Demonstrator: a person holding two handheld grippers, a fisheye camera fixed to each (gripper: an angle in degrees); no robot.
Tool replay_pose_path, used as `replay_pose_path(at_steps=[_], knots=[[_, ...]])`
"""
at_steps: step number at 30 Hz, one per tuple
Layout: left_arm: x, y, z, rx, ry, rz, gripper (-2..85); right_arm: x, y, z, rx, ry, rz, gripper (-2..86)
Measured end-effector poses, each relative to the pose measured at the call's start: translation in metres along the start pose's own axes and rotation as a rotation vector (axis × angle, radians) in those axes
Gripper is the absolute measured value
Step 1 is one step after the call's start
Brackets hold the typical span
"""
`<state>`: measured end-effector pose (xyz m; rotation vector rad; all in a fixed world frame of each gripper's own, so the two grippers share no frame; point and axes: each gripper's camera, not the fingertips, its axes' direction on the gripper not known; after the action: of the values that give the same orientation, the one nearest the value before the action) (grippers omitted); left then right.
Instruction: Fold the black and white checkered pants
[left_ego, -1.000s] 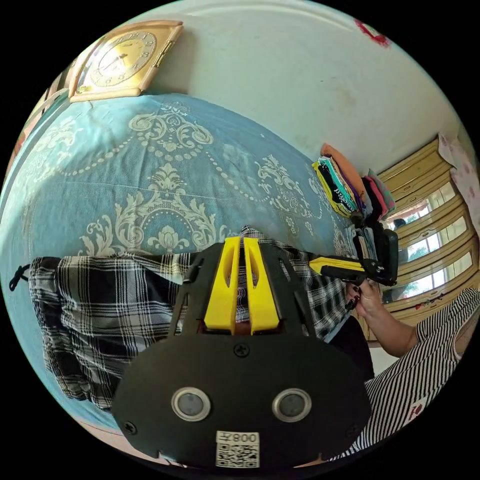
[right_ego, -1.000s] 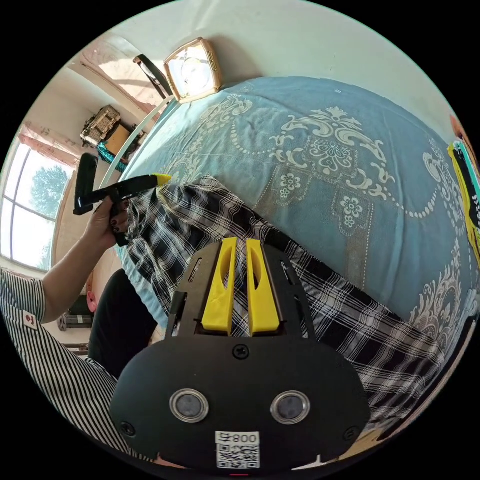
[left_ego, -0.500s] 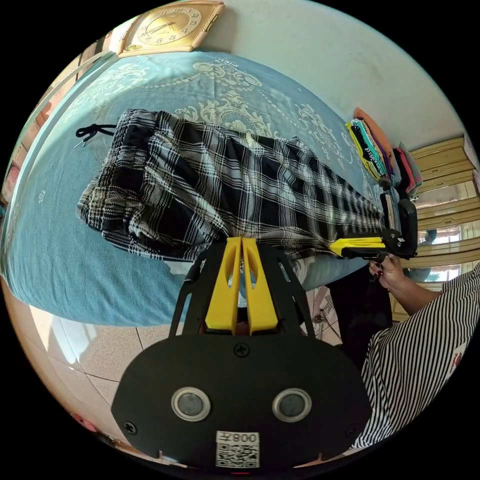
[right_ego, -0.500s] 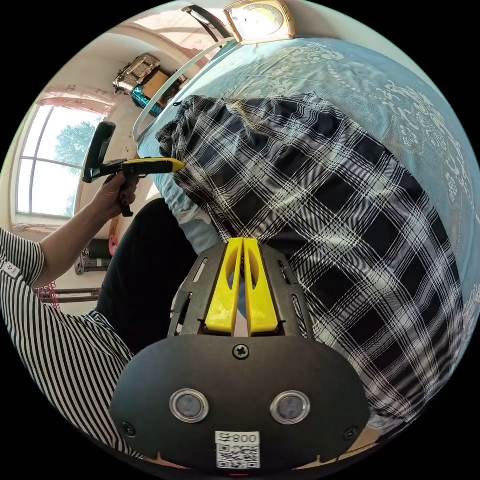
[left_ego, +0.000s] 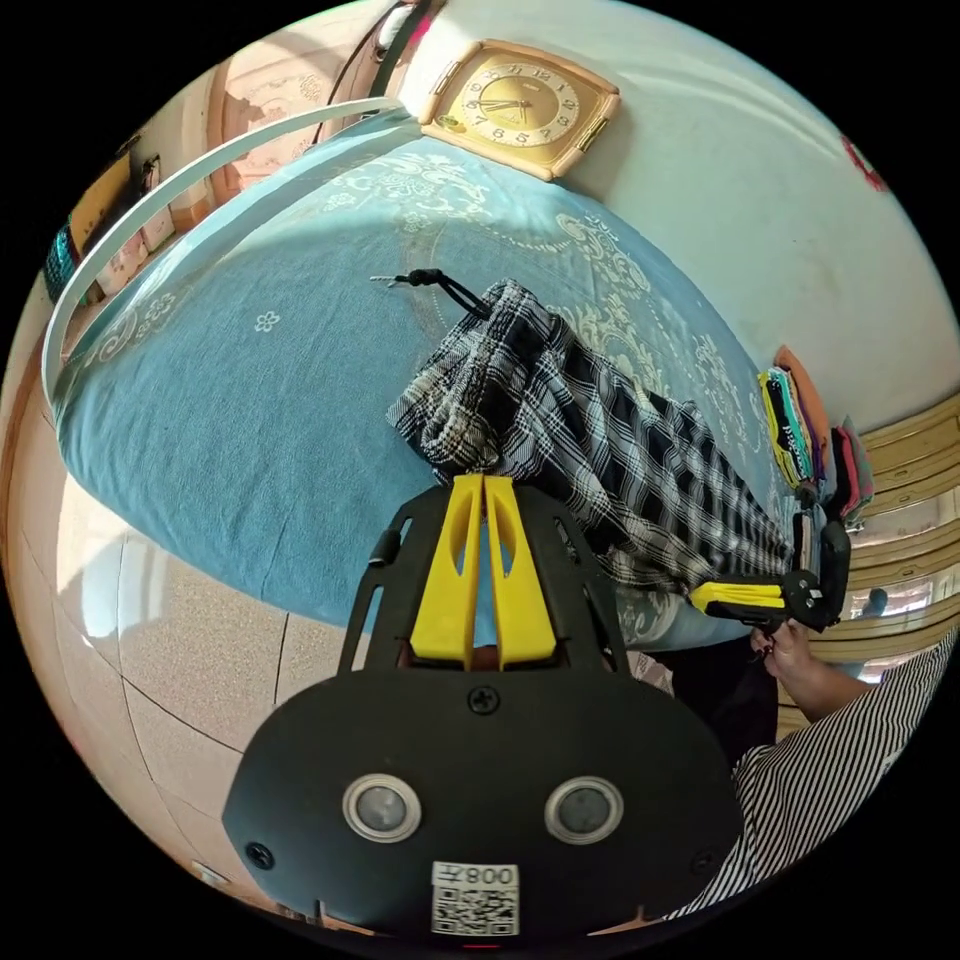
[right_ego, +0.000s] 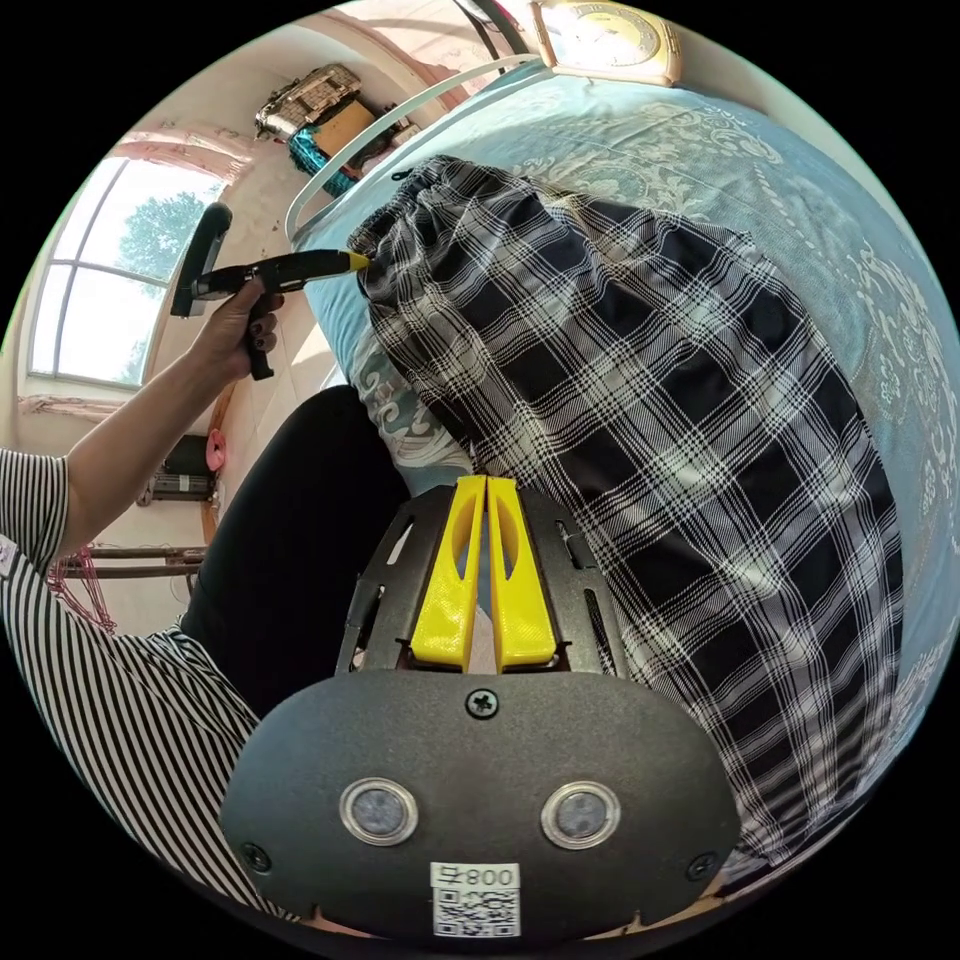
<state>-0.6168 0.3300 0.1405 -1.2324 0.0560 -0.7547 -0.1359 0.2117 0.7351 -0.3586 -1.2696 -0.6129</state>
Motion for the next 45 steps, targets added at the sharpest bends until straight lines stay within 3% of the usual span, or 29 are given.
replay_pose_path(at_steps=[9, 13, 25, 27, 32, 37, 43, 45], knots=[[0.002, 0.03, -0.019, 0.194, 0.072, -0.092, 3.5, -0.017, 0.019, -0.003, -0.022, -0.025, 0.027, 0.1], [-0.004, 0.037, -0.004, 0.184, 0.097, -0.188, 5.8, -0.022, 0.029, -0.008, -0.029, -0.043, 0.03, 0.1], [0.027, 0.03, 0.026, 0.182, 0.101, -0.212, 2.4, -0.054, 0.07, -0.039, -0.047, -0.043, 0.018, 0.1], [0.039, 0.027, 0.042, 0.131, 0.077, -0.226, 2.6, -0.059, 0.08, -0.048, -0.048, -0.05, 0.025, 0.2], [0.073, 0.029, 0.046, 0.198, 0.087, -0.253, 2.5, -0.078, 0.108, -0.079, 0.003, -0.067, 0.038, 0.2], [0.148, 0.031, 0.048, 0.202, -0.037, -0.111, 1.0, -0.088, 0.154, -0.117, 0.086, -0.065, 0.102, 0.2], [0.292, 0.026, 0.128, -0.112, -0.034, 0.314, 0.3, -0.066, 0.227, -0.158, 0.163, -0.009, 0.334, 0.1], [0.33, 0.021, 0.176, -0.349, -0.087, 0.358, 0.3, -0.057, 0.252, -0.166, 0.162, -0.05, 0.394, 0.2]])
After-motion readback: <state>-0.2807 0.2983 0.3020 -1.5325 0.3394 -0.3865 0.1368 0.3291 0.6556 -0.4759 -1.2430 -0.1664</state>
